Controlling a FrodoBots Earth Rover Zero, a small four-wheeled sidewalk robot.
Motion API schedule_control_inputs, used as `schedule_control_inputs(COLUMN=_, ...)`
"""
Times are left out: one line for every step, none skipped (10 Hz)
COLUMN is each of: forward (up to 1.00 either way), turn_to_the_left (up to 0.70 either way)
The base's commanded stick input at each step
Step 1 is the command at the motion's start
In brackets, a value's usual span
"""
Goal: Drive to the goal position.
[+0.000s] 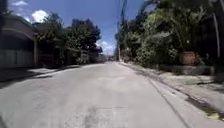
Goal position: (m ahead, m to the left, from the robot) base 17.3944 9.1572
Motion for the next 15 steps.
schedule_control_inputs(forward=0.85, turn_to_the_left=0.0)
schedule_control_inputs(forward=0.85, turn_to_the_left=0.0)
schedule_control_inputs(forward=0.85, turn_to_the_left=0.0)
schedule_control_inputs(forward=0.85, turn_to_the_left=0.0)
schedule_control_inputs(forward=0.85, turn_to_the_left=0.0)
schedule_control_inputs(forward=0.85, turn_to_the_left=0.0)
schedule_control_inputs(forward=0.85, turn_to_the_left=0.0)
schedule_control_inputs(forward=0.85, turn_to_the_left=0.0)
schedule_control_inputs(forward=0.85, turn_to_the_left=0.0)
schedule_control_inputs(forward=0.85, turn_to_the_left=0.0)
schedule_control_inputs(forward=0.85, turn_to_the_left=0.0)
schedule_control_inputs(forward=0.85, turn_to_the_left=0.0)
schedule_control_inputs(forward=0.85, turn_to_the_left=0.0)
schedule_control_inputs(forward=0.85, turn_to_the_left=0.0)
schedule_control_inputs(forward=0.85, turn_to_the_left=0.0)
